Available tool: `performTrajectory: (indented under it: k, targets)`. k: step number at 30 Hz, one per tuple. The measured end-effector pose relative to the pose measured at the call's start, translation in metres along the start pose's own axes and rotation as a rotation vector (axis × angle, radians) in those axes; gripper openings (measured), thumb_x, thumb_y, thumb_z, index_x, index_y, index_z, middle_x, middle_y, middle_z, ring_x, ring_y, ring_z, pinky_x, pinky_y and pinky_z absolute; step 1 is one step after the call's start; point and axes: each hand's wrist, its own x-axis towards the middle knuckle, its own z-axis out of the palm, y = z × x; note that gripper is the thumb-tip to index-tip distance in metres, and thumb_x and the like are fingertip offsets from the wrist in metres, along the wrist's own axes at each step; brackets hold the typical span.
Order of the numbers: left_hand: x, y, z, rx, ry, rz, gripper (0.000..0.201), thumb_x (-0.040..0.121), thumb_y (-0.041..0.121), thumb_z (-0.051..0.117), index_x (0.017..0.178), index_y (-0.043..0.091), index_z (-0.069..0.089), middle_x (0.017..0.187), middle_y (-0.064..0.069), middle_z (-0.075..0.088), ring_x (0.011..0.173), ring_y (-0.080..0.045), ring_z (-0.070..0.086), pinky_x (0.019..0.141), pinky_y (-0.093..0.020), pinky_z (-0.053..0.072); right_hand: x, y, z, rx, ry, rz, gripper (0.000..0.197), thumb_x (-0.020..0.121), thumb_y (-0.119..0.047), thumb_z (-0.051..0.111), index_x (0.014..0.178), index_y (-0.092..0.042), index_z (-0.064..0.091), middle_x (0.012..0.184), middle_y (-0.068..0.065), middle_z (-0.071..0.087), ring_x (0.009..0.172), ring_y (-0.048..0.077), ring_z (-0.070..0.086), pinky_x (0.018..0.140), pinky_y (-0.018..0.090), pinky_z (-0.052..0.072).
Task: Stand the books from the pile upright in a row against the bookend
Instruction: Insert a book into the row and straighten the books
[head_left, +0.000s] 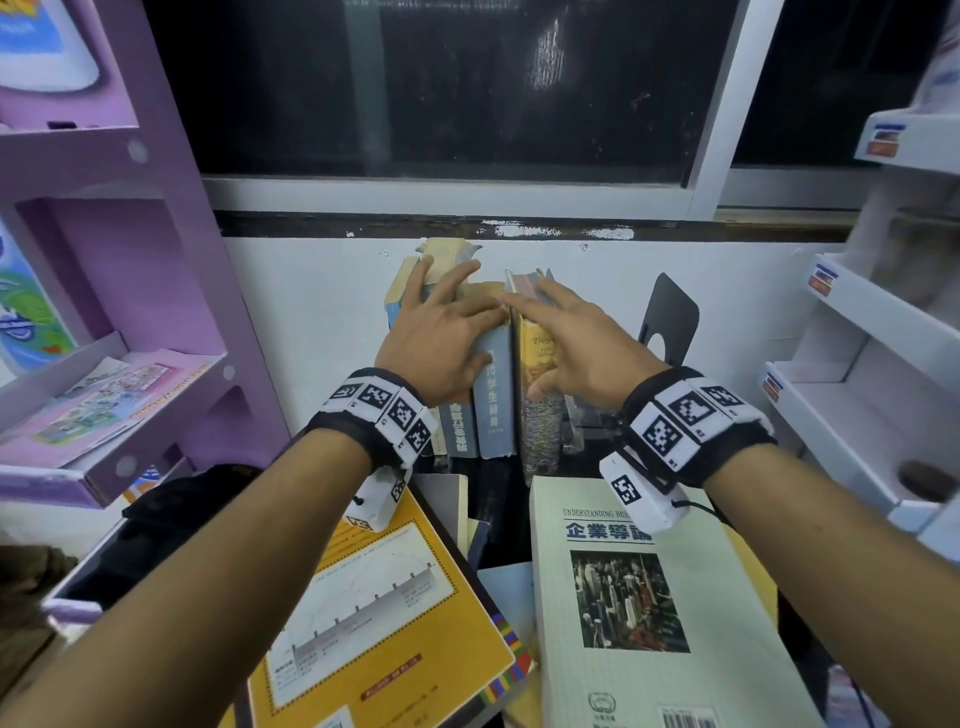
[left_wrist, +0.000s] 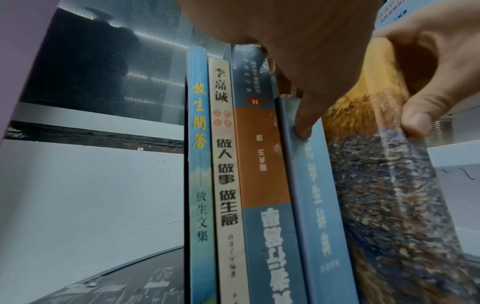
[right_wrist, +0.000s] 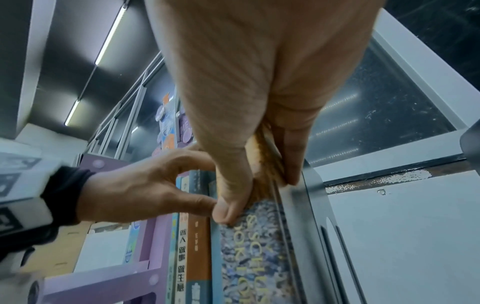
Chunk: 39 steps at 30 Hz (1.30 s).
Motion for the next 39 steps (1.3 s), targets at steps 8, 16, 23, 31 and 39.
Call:
performTrajectory:
  k: [8,16,23,31,39]
  targets:
    - [0.001,-0.007,0.006,-0.105,0.025,-0.052,0.054,0.074,0.047,0.073,0.124,0.035,0.059,0.158,-0.007,0.023,0.14,-0.033,0.026,0.108,-0.059,0.024,0.008,0.006,0.003,-0.125,0.073,-0.01,0.104,0.066,-0.032,0.086,0.151,-0.034,0.025,0.159,0.006,0.022,0.143,0.028,0.027,0.114,0.039,0.028]
    - [0.005,-0.008,0.007,-0.225,0.064,-0.054,0.053,0.066,0.044,0.08,0.114,0.026,0.067,0.133,-0.015,0.049,0.124,-0.034,0.04,0.102,-0.048,0.03,0.018,0.018,0.006,-0.079,0.092,0.007,0.103,0.066,-0.031,0.086,0.15,-0.033,0.028,0.16,0.005,0.019,0.149,0.023,0.011,0.117,0.042,0.022]
    - [0.013,-0.003,0.011,-0.255,0.074,-0.047,0.05,0.064,0.042,0.081,0.111,0.027,0.069,0.127,-0.008,0.052,0.121,-0.031,0.042,0.102,-0.042,0.029,0.025,0.025,0.008,-0.031,0.103,-0.002,0.102,0.064,-0.027,0.088,0.149,-0.032,0.031,0.157,0.004,0.028,0.146,0.023,0.019,0.116,0.039,0.021]
    - [0.015,-0.002,0.012,-0.26,0.078,-0.024,0.053,0.062,0.041,0.083,0.111,0.026,0.069,0.127,-0.009,0.051,0.121,-0.03,0.04,0.101,-0.041,0.026,0.03,0.032,0.01,0.007,0.128,-0.002,0.101,0.062,-0.026,0.089,0.147,-0.033,0.035,0.156,0.005,0.031,0.146,0.025,0.021,0.117,0.042,0.023]
    - [0.014,-0.007,0.003,-0.232,-0.033,0.072,0.078,0.051,0.024,0.089,0.123,0.023,0.061,0.137,-0.013,0.043,0.126,-0.031,0.031,0.104,-0.046,0.027,0.034,0.036,0.009,-0.028,0.112,-0.022,0.103,0.061,-0.031,0.089,0.148,-0.032,0.034,0.155,0.003,0.032,0.145,0.022,0.024,0.114,0.032,0.02]
